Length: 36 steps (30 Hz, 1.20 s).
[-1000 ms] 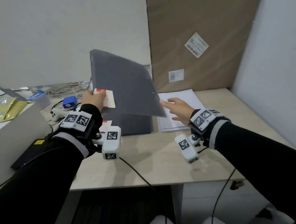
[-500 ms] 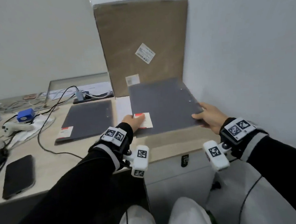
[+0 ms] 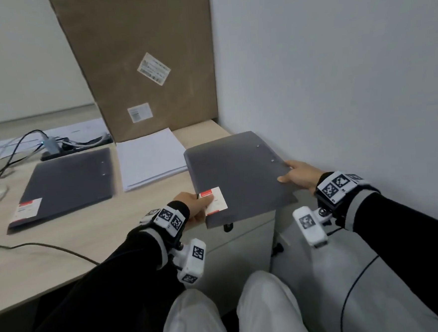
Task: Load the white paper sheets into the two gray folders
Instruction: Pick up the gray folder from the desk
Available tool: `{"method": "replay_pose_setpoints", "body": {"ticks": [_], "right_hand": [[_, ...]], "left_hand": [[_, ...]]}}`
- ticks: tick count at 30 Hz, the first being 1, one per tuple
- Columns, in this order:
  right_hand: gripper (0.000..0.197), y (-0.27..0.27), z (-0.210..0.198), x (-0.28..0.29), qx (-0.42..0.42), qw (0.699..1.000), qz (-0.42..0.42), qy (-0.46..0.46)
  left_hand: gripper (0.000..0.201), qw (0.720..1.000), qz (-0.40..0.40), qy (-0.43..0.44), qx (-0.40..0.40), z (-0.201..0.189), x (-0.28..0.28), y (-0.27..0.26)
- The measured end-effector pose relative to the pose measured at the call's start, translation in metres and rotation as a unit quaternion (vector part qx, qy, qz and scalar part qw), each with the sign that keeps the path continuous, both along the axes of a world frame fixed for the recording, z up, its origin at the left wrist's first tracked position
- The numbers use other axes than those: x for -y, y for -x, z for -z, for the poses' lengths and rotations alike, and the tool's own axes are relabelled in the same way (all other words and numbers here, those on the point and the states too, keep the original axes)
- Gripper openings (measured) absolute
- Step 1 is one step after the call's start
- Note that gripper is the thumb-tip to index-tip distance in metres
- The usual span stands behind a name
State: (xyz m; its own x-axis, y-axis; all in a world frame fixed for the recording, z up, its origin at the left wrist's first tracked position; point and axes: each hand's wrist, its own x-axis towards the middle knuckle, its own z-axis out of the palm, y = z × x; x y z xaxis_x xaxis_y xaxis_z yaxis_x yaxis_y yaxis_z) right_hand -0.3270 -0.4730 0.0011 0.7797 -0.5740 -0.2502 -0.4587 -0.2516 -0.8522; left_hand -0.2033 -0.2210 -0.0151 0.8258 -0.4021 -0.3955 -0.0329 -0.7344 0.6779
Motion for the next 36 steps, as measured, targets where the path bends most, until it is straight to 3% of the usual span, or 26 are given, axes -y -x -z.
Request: {"method": "replay_pose_setpoints", "body": {"ticks": [4, 8, 10, 13, 16, 18, 21, 27, 31, 33, 36], "right_hand": [[0.044, 0.013, -0.022, 0.002, 0.064, 0.995, -0.018, -0.077], [0.034, 0.027, -0.063, -0.010, 0.161, 0.965, -0.083, -0.192], [0.032, 0.030, -0.083, -0.026, 0.187, 0.948, -0.139, -0.217], [0.032, 0.018, -0.104, -0.058, 0.205, 0.928, -0.219, -0.222], [0.068, -0.010, -0.118, -0.101, 0.174, 0.912, -0.306, -0.212], [0.080, -0.029, -0.120, -0.134, 0.146, 0.906, -0.342, -0.204], [0.063, -0.051, -0.111, -0.184, 0.118, 0.911, -0.367, -0.146], [0.054, -0.079, -0.069, -0.227, 0.064, 0.909, -0.412, -0.013], [0.070, -0.109, -0.038, -0.210, -0.055, 0.888, -0.403, 0.215], [0.082, -0.121, -0.021, -0.199, -0.122, 0.878, -0.380, 0.263], [0.099, -0.132, 0.001, -0.186, -0.200, 0.869, -0.348, 0.291]], "left_hand": [[0.043, 0.999, 0.034, -0.014, 0.006, 0.002, 0.002, 0.009], [0.057, 0.997, 0.071, -0.018, 0.026, -0.012, -0.002, 0.014], [0.057, 0.996, 0.066, 0.047, 0.044, -0.030, -0.005, 0.015], [0.058, 0.973, 0.018, 0.229, 0.016, -0.068, -0.016, 0.019], [0.057, 0.945, 0.018, 0.326, -0.024, -0.101, -0.037, 0.022], [0.065, 0.936, 0.021, 0.351, -0.029, -0.112, -0.056, 0.020], [0.068, 0.926, 0.022, 0.374, -0.038, -0.120, -0.084, 0.014], [0.035, 0.937, -0.072, 0.340, -0.019, -0.101, -0.147, -0.002], [0.037, 0.963, -0.127, 0.238, -0.006, -0.068, -0.182, -0.014], [0.036, 0.972, -0.140, 0.189, 0.006, -0.050, -0.196, -0.021], [0.057, 0.986, -0.133, 0.100, 0.015, -0.024, -0.204, -0.033]]}}
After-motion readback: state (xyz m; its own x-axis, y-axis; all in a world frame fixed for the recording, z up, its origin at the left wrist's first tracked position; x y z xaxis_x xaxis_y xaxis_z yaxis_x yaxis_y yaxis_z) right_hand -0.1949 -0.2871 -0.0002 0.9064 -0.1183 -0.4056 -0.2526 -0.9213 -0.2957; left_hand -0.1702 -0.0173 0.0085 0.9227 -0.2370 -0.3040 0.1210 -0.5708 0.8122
